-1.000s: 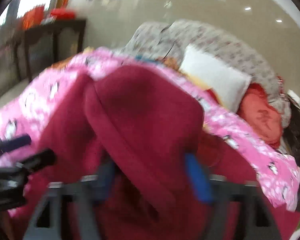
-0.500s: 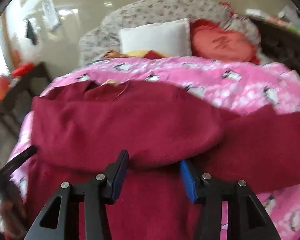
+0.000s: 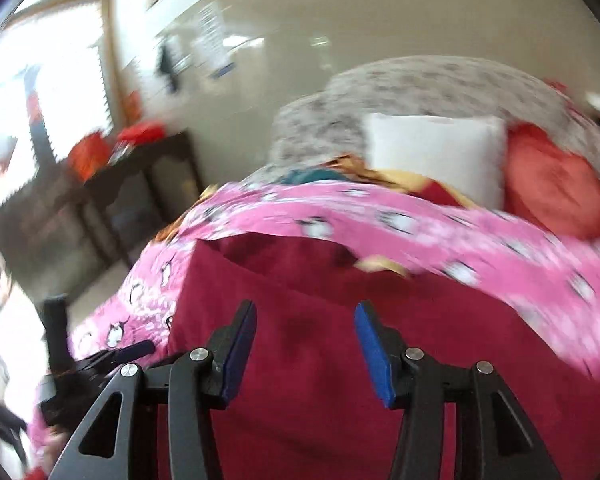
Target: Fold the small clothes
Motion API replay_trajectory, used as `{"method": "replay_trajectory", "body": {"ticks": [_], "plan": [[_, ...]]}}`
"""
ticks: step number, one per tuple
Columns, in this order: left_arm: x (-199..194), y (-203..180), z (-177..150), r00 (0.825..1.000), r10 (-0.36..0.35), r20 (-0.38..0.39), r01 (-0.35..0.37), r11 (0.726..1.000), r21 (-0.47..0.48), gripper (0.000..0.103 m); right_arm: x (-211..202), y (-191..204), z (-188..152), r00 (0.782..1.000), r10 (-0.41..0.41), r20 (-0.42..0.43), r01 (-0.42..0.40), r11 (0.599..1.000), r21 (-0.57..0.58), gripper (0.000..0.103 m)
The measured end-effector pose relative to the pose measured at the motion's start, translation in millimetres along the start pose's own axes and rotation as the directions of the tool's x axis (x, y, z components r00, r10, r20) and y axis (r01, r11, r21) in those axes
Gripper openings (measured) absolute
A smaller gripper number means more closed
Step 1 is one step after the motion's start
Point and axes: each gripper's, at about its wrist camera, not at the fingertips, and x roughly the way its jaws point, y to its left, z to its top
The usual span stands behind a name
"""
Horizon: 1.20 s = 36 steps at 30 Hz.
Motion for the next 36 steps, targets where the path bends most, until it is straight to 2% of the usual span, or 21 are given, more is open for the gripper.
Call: {"method": "replay_trajectory", "body": {"ticks": [2,4,6,8,9,10,12,13,14,15,18,20,22,23,24,26,27,28,31,34,36], "plan": [[-3.5,5.8,2.1,1.000,-0.013,0.000,0.013,1.000,-0.021,0.085,48.7,25.0,17.4,0.997,0.048,-0.057,-0.051,0.997,-0.056,0.053],[-6.0,10.2,4.3,1.000,-0.018,0.005,0.018,0.999,-0.034,0.085,83.1,36.9,25.0,0.994,0.053,-0.095,-0.062,0.994,-0.095,0.067],[-6.8,15.5,6.2,1.000,-0.020,0.001,0.020,0.999,-0.047,0.085,115.6,50.1,27.6,0.990,0.032,-0.135,-0.054,0.985,-0.165,0.067],[-6.7,19.1,7.5,1.000,-0.012,-0.006,0.012,0.998,-0.056,0.085,135.8,54.9,25.2,0.983,0.052,-0.178,-0.089,0.975,-0.206,0.036],[-6.4,20.3,8.1,1.000,-0.006,-0.009,0.006,0.998,-0.056,0.085,139.2,54.3,24.4,0.979,0.066,-0.191,-0.106,0.973,-0.207,0.014],[-5.9,21.4,8.5,1.000,0.009,-0.013,-0.009,0.998,-0.056,0.085,137.3,55.2,28.1,0.982,0.055,-0.180,-0.094,0.972,-0.217,0.006],[-4.5,22.5,8.2,1.000,0.024,-0.019,-0.025,0.998,-0.056,0.085,127.6,55.2,33.1,0.993,0.036,-0.116,-0.063,0.969,-0.237,0.000],[-3.8,21.6,7.7,0.999,0.031,-0.021,-0.032,0.998,-0.050,0.085,123.6,50.7,39.9,0.998,-0.023,-0.058,0.009,0.973,-0.230,0.000],[-3.4,19.1,7.1,0.999,0.043,-0.019,-0.044,0.998,-0.037,0.085,125.7,43.5,44.4,0.997,-0.065,-0.044,0.055,0.978,-0.200,0.000],[-2.6,17.2,6.3,0.998,0.054,-0.019,-0.055,0.998,-0.022,0.085,128.8,37.7,45.7,0.996,-0.068,-0.055,0.059,0.984,-0.165,0.000],[-1.8,15.8,5.7,0.998,0.063,-0.019,-0.063,0.998,-0.006,0.085,133.4,28.3,44.1,0.990,0.107,-0.092,-0.110,0.993,-0.036,0.001],[-2.3,20.1,6.1,0.999,0.047,-0.021,-0.048,0.999,-0.026,0.085,122.4,37.7,42.6,0.981,0.184,-0.068,-0.188,0.980,-0.068,0.013],[-3.0,21.3,6.2,0.999,0.041,-0.020,-0.041,0.998,-0.036,0.085,119.0,48.8,43.3,0.982,0.171,-0.074,-0.179,0.976,-0.126,0.072],[-3.4,20.7,5.9,0.999,0.042,-0.020,-0.043,0.998,-0.034,0.085,121.5,53.8,44.3,0.982,0.170,-0.084,-0.181,0.973,-0.144,0.077],[-3.5,20.2,5.6,0.999,0.044,-0.020,-0.045,0.998,-0.031,0.085,125.0,57.3,43.8,0.980,0.175,-0.095,-0.188,0.970,-0.154,0.076],[-4.4,19.6,5.4,0.999,0.045,-0.019,-0.045,0.999,-0.026,0.085,142.4,65.5,40.7,0.972,0.171,-0.159,-0.200,0.962,-0.188,0.046],[-4.7,20.0,5.4,0.999,0.042,-0.020,-0.042,0.999,-0.029,0.085,147.2,68.0,35.8,0.969,0.163,-0.188,-0.200,0.959,-0.201,0.014],[-5.1,21.9,5.9,0.999,0.036,-0.021,-0.037,0.999,-0.035,0.085,154.4,72.2,32.9,0.968,0.124,-0.219,-0.176,0.956,-0.236,0.008],[-7.4,23.2,6.1,0.999,0.038,-0.022,-0.039,0.998,-0.044,0.085,135.9,76.8,31.9,0.983,0.091,-0.158,-0.137,0.941,-0.309,0.004],[-9.9,23.1,6.6,0.998,0.058,-0.013,-0.058,0.997,-0.043,0.085,128.6,63.8,43.0,0.997,0.052,-0.060,-0.065,0.967,-0.248,0.000],[-8.8,23.3,6.0,0.998,0.067,-0.018,-0.068,0.997,-0.041,0.085,146.6,60.1,43.5,0.997,0.003,-0.072,-0.018,0.978,-0.207,0.000]]}}
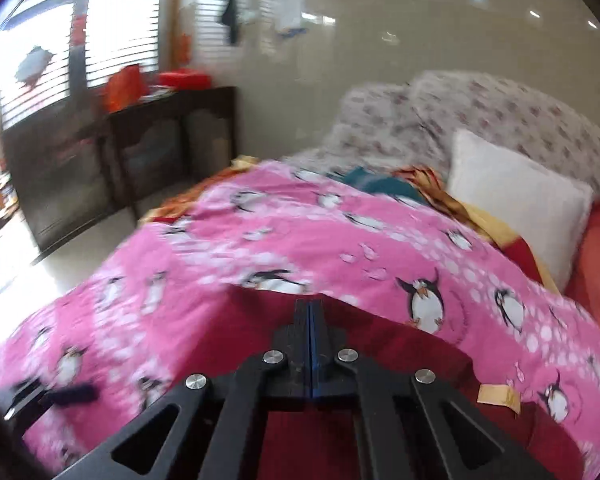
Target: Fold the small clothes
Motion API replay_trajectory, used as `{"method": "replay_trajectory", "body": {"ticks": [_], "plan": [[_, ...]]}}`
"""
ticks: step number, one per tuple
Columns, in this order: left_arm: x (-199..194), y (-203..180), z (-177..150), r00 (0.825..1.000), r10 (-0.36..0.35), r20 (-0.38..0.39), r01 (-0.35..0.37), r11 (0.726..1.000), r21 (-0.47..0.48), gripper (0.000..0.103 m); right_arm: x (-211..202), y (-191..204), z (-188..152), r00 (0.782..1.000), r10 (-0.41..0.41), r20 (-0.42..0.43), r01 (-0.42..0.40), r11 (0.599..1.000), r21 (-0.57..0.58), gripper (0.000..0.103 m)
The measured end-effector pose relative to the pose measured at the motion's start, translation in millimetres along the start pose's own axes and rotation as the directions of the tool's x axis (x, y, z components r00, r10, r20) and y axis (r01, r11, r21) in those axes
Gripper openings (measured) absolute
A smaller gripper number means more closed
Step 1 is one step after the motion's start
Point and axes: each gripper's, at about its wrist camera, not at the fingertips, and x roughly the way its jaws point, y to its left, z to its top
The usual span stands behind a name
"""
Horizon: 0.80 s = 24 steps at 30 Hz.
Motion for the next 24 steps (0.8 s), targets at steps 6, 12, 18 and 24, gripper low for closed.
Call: {"method": "replay_trajectory", "body": {"ticks": [6,12,18,24], "plan": [[-1.4,3.1,0.8,1.000,-0.011,0.010,0.011,1.000,-0.015,0.085,-11.0,-10.9,-9.6,0.999,0.049,-0.024,-0.046,0.993,0.108,0.008],[-23.2,-5.2,1.8,0.985,-0.128,0.113,0.129,0.992,-0.003,0.085,-105.1,-72.6,-62.0,0.994,-0.100,-0.045,0.103,0.994,0.049,0.066],[-19.9,-33.1,-1.6,0.970,-0.220,0.105,0.211,0.974,0.086,0.085,-114.1,-132.0,-112.5,0.961,-0.178,-0.210,0.180,0.984,-0.013,0.066],[-2.3,-53.9,-9.2,0.983,-0.174,0.054,0.162,0.971,0.178,0.085,-108.5,-126.9,-118.2,0.946,-0.255,-0.200,0.231,0.963,-0.136,0.003]]}}
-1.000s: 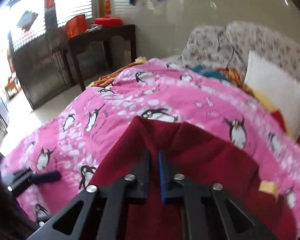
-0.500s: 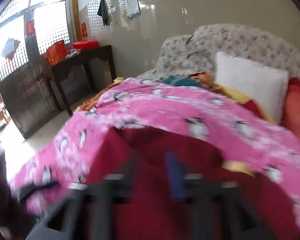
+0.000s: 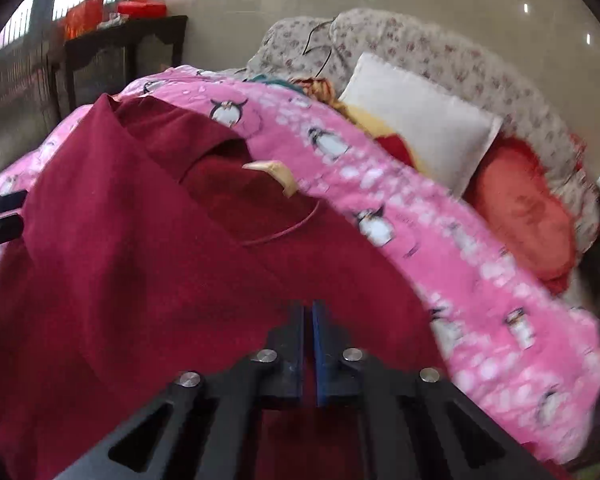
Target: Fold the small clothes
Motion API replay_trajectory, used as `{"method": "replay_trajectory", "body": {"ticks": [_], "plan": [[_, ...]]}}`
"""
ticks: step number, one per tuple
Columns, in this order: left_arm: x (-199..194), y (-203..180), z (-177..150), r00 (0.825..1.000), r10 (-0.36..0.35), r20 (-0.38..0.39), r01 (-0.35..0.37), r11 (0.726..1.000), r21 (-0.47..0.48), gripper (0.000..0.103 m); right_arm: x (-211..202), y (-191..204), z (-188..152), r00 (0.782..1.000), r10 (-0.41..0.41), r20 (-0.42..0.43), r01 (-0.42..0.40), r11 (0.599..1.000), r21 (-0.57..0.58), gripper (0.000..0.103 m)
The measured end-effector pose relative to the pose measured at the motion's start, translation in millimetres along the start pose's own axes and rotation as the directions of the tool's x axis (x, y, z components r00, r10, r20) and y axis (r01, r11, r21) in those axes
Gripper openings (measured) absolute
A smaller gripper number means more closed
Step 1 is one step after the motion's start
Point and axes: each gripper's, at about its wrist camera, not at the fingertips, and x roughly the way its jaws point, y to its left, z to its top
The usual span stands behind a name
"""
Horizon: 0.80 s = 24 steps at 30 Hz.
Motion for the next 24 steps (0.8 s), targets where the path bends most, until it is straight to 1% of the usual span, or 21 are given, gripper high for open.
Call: {"method": "replay_trajectory", "body": {"ticks": [2,3,5,6,8,9,11,12,13,14,15,16,18,20,22,23,24], "plan": [[-1.5,-0.3,0.1,1.000,-0.008,0.011,0.008,1.000,0.002,0.085,-11.4,-6.1,2.4,0.999,-0.036,0.025,0.036,0.999,0.016,0.003],[-2.1,-0.5,0.5,1.000,-0.009,0.015,0.009,1.000,0.000,0.085,-12.6,-13.2,3.6,0.998,-0.052,0.036,0.050,0.998,0.039,0.001],[-3.1,-1.2,0.0,1.000,-0.006,0.021,0.006,1.000,0.001,0.085,-5.7,-28.3,0.7,0.988,-0.153,0.021,0.151,0.984,0.093,0.001],[-3.4,-1.5,-0.6,1.000,-0.005,0.022,0.005,1.000,0.003,0.085,0.0,-33.9,2.3,0.988,-0.156,0.017,0.153,0.981,0.117,0.001],[-3.0,-1.3,-1.6,1.000,-0.007,0.022,0.007,1.000,0.009,0.085,3.1,-45.5,-1.8,0.994,-0.113,0.001,0.111,0.976,0.187,0.001],[-3.2,-1.3,-1.8,1.000,-0.007,0.022,0.007,1.000,0.010,0.085,-1.9,-49.1,-3.1,0.994,-0.108,-0.002,0.106,0.972,0.210,0.001],[-5.5,-1.9,-1.7,0.999,-0.012,0.031,0.011,1.000,0.011,0.085,-24.2,-52.9,-8.2,0.994,-0.103,0.026,0.093,0.965,0.247,0.005],[-6.0,-2.2,-0.9,0.999,-0.014,0.037,0.014,1.000,0.012,0.085,-39.6,-55.8,-13.1,0.994,-0.102,0.045,0.087,0.963,0.255,0.017],[-7.2,-2.9,-0.9,0.999,-0.017,0.043,0.016,1.000,0.015,0.085,-53.7,-58.0,-18.6,0.993,-0.107,0.059,0.088,0.961,0.262,0.045],[-8.5,-3.9,-0.8,0.999,-0.019,0.048,0.018,1.000,0.019,0.085,-69.2,-61.8,-28.2,0.991,-0.116,0.071,0.092,0.956,0.280,0.060],[-10.0,-5.1,-1.0,0.998,-0.021,0.053,0.020,1.000,0.024,0.085,-78.3,-64.9,-36.3,0.990,-0.119,0.077,0.091,0.949,0.302,0.078],[-11.2,-6.3,-1.1,0.998,-0.022,0.059,0.021,0.999,0.030,0.085,-88.9,-70.8,-47.8,0.990,-0.113,0.081,0.080,0.938,0.338,0.079],[-12.9,-8.8,-1.8,0.998,-0.021,0.064,0.018,0.999,0.041,0.085,-93.2,-77.6,-62.1,0.995,-0.076,0.069,0.044,0.924,0.380,0.079],[-12.4,-10.5,-2.6,0.998,-0.017,0.060,0.014,0.999,0.050,0.085,-86.4,-79.4,-72.2,0.998,-0.049,0.037,0.031,0.920,0.392,0.079],[-11.5,-11.4,-3.3,0.998,-0.015,0.055,0.012,0.998,0.056,0.085,-73.2,-76.3,-74.3,0.999,-0.048,0.005,0.042,0.922,0.385,0.079],[-11.2,-10.8,-3.6,0.998,-0.017,0.055,0.014,0.998,0.056,0.085,-66.8,-76.2,-73.3,0.999,-0.033,0.002,0.029,0.920,0.391,0.079],[-11.3,-10.5,-4.0,0.998,-0.020,0.055,0.017,0.998,0.054,0.085,-59.2,-75.4,-71.9,1.000,-0.004,0.002,0.003,0.915,0.403,0.069]]}}
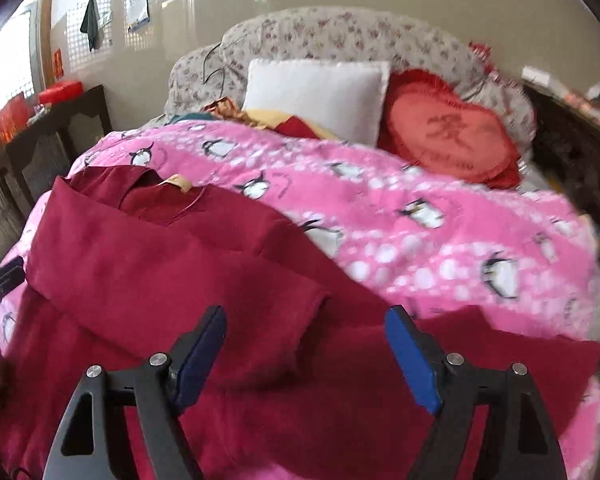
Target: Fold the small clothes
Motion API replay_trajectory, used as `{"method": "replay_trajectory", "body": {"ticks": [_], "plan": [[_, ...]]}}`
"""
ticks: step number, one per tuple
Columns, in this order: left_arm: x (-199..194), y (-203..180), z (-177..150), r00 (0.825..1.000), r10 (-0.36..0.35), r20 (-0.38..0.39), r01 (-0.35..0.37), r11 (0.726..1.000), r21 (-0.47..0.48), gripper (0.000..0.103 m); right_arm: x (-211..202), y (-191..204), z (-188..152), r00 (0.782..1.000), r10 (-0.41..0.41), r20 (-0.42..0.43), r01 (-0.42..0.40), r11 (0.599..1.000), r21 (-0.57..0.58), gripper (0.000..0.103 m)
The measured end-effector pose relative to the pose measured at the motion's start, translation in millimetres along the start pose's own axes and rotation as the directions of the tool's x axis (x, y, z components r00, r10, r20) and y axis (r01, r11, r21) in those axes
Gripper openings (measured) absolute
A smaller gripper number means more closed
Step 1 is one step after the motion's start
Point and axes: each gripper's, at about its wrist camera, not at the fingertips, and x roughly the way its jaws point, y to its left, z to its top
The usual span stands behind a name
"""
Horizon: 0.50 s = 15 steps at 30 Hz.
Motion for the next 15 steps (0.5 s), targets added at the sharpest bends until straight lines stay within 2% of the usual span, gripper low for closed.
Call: {"method": "replay_trajectory", "body": {"ticks": [1,2,3,5,6,8,11,15], "plan": [[0.4,0.4,-0.1,1.000,-0.002,-0.002,0.002,1.000,-0.003,0.085,8.3,1.8,0.8,0.999,0.038,-0.022,-0.038,0.999,0.010,0.034],[0.8,0.8,0.0,1.000,-0.003,-0.004,0.003,1.000,-0.008,0.085,16.0,7.3,2.1,0.996,0.068,-0.049,-0.068,0.998,0.002,0.022],[1.1,1.3,0.1,1.000,-0.004,-0.005,0.003,1.000,-0.013,0.085,15.0,15.1,4.6,0.999,0.031,-0.029,-0.032,0.999,-0.030,0.009],[-0.3,1.9,0.7,1.000,-0.005,0.002,0.005,1.000,-0.018,0.085,3.7,22.9,11.8,0.999,-0.025,0.029,0.027,0.997,-0.075,0.007],[-1.8,1.7,0.7,1.000,-0.006,0.008,0.006,1.000,-0.019,0.085,-8.5,19.9,16.9,0.997,-0.019,0.081,0.024,0.998,-0.053,0.007],[-5.3,1.2,2.2,1.000,-0.012,0.028,0.012,1.000,-0.021,0.085,-19.9,9.0,22.5,0.991,-0.046,0.122,0.046,0.999,0.002,0.007],[-5.2,-0.6,3.3,0.999,-0.017,0.031,0.017,1.000,-0.016,0.085,-7.3,-5.3,22.4,0.991,-0.092,0.101,0.086,0.994,0.060,0.007],[-1.4,-4.2,1.5,1.000,-0.007,0.013,0.007,1.000,0.008,0.085,-4.0,-22.8,12.8,0.995,-0.069,0.071,0.055,0.982,0.178,0.015]]}}
